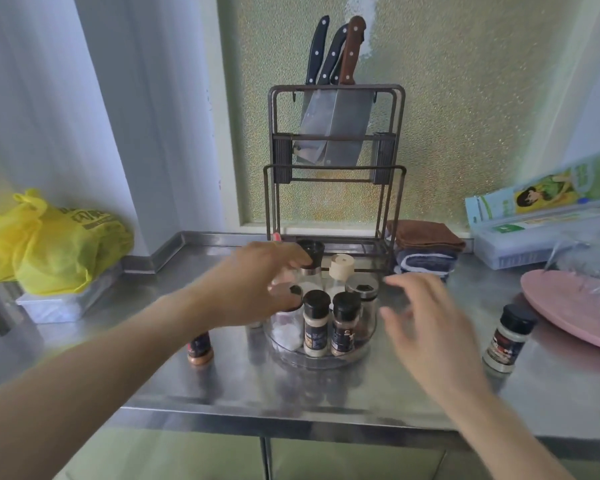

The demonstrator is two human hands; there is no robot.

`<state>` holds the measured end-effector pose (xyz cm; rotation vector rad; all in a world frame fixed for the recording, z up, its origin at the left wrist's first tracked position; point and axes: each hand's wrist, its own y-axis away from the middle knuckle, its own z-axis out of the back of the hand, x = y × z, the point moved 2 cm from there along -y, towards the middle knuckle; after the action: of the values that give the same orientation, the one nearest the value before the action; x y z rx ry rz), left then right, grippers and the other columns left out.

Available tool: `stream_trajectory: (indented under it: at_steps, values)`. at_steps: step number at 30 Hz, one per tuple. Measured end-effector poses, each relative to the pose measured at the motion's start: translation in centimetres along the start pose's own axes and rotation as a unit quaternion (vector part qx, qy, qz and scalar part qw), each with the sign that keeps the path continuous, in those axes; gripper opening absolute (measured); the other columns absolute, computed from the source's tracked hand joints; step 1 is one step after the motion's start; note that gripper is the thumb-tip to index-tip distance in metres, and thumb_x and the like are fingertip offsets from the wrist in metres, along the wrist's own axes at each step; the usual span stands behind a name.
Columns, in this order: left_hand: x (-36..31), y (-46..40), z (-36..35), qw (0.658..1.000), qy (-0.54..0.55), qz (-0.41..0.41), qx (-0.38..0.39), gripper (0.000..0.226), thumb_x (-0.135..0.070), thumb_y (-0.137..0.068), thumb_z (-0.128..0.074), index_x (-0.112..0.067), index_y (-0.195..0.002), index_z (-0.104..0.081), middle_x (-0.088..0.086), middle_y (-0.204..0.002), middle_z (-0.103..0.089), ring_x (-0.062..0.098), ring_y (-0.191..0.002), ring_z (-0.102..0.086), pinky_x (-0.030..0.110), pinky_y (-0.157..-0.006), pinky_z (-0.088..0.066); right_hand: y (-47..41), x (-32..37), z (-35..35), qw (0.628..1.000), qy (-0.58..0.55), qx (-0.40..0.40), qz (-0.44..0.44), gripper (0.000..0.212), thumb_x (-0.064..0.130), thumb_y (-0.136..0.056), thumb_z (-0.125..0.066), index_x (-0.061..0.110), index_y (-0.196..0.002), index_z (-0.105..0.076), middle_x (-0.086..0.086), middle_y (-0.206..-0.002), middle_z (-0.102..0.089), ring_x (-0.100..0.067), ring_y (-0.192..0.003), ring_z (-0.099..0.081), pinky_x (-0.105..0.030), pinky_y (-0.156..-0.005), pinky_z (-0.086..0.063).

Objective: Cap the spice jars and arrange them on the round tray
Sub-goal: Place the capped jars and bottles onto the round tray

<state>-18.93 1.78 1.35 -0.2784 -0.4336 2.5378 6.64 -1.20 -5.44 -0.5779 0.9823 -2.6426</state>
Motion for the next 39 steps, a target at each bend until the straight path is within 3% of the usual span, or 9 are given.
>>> stream_trajectory:
  at_steps: [4, 8, 11, 17, 21, 25, 30, 33, 39]
  values:
    - [4.2, 3.6, 3.1, 0.998, -0.038, 0.043, -0.031, 0.027, -0.043, -0.091, -0.072, -0.032, -0.116, -0.070, -0.013, -0.111, -0.072, 0.010, -0.099, -0.066, 0.037, -0.093, -0.055, -0.3, -7.3, 4.4, 0.978, 0.191, -0.052, -0.072, 0.035, 0.015, -0.079, -0.081, 0.008, -0.111, -0.069, -0.016, -0.110, -0.063, -0.040, -0.088, -0.063, -0.041, -0.063, -0.052]
    - [8.4, 6.1, 2.4, 0.978, -0.093, 0.145, 0.120, 0.031, -0.058, -0.090, -0.068, -0.043, -0.117, -0.067, -0.013, -0.118, -0.065, 0.007, -0.105, -0.063, 0.031, -0.095, -0.051, 0.1, -12.2, 5.7, 0.940, 0.328, 0.022, -0.094, 0.037, 0.011, -0.070, -0.086, -0.005, -0.101, -0.073, -0.032, -0.105, -0.066, -0.050, -0.092, -0.058, -0.055, -0.081, -0.049]
    - [9.6, 7.3, 0.9, 0.966, -0.086, 0.166, 0.180, 0.045, -0.065, -0.086, -0.069, -0.047, -0.127, -0.060, -0.016, -0.119, -0.063, 0.005, -0.103, -0.061, 0.023, -0.088, -0.046, 0.9, -13.1, 5.0, 0.928, 0.344, 0.083, -0.121, 0.031, 0.012, -0.070, -0.086, -0.003, -0.094, -0.073, -0.030, -0.090, -0.066, -0.047, -0.078, -0.061, -0.048, -0.067, -0.051]
    - [10.0, 7.8, -0.3, 0.968, -0.078, 0.180, 0.156, 0.042, -0.045, -0.086, -0.078, -0.044, -0.125, -0.062, -0.016, -0.107, -0.067, 0.006, -0.090, -0.062, 0.023, -0.081, -0.051, 1.1, -12.3, 4.4, 0.940, 0.270, 0.114, -0.172, 0.034, 0.014, -0.080, -0.082, 0.004, -0.107, -0.063, -0.022, -0.088, -0.061, -0.043, -0.069, -0.065, -0.041, -0.056, -0.050]
    - [9.3, 7.7, 1.0, 0.971, -0.062, 0.184, 0.139, 0.034, -0.040, -0.086, -0.079, -0.041, -0.119, -0.066, -0.015, -0.102, -0.071, 0.005, -0.084, -0.065, 0.024, -0.079, -0.053, 0.5, -11.4, 5.1, 0.948, 0.215, 0.123, -0.202, 0.037, 0.012, -0.079, -0.083, 0.010, -0.110, -0.063, -0.020, -0.093, -0.063, -0.042, -0.080, -0.065, -0.039, -0.063, -0.046]
    - [7.3, 6.5, 5.7, 0.983, 0.003, 0.180, 0.021, 0.033, -0.036, -0.078, -0.088, -0.043, -0.105, -0.071, -0.016, -0.088, -0.076, 0.003, -0.074, -0.072, 0.029, -0.076, -0.058, -1.5, -8.7, 6.8, 0.972, 0.129, 0.083, -0.175, 0.041, 0.022, -0.078, -0.084, 0.026, -0.110, -0.060, -0.011, -0.104, -0.069, -0.036, -0.091, -0.068, -0.041, -0.074, -0.052]
    - [2.5, 0.9, 10.6, 0.995, 0.037, 0.080, -0.041, 0.033, -0.044, -0.077, -0.086, -0.042, -0.106, -0.072, -0.018, -0.087, -0.076, -0.001, -0.071, -0.070, 0.025, -0.074, -0.055, -7.1, -2.1, 8.6, 0.993, -0.028, 0.009, -0.111, 0.041, 0.036, -0.077, -0.084, 0.037, -0.111, -0.062, 0.008, -0.109, -0.072, -0.019, -0.096, -0.069, -0.032, -0.085, -0.047]
    - [-0.1, -3.8, 10.4, 1.000, -0.009, 0.017, -0.015, 0.035, -0.038, -0.082, -0.084, -0.034, -0.115, -0.072, -0.013, -0.096, -0.074, 0.010, -0.082, -0.068, 0.025, -0.075, -0.048, -10.5, 1.0, 7.2, 0.996, -0.043, 0.046, -0.066, 0.043, 0.038, -0.080, -0.084, 0.034, -0.118, -0.065, 0.008, -0.116, -0.071, -0.018, -0.103, -0.068, -0.036, -0.093, -0.051]
    - [-1.8, -10.2, 5.6, 0.992, -0.114, -0.039, 0.048, 0.036, -0.039, -0.079, -0.084, -0.031, -0.112, -0.070, -0.015, -0.090, -0.053, 0.017, -0.093, -0.054, 0.033, -0.075, -0.042, -14.1, 2.9, 3.0, 0.990, -0.063, 0.118, -0.040, 0.043, 0.033, -0.077, -0.087, 0.034, -0.113, -0.064, 0.010, -0.102, -0.067, -0.011, -0.082, -0.062, -0.018, -0.061, -0.036]
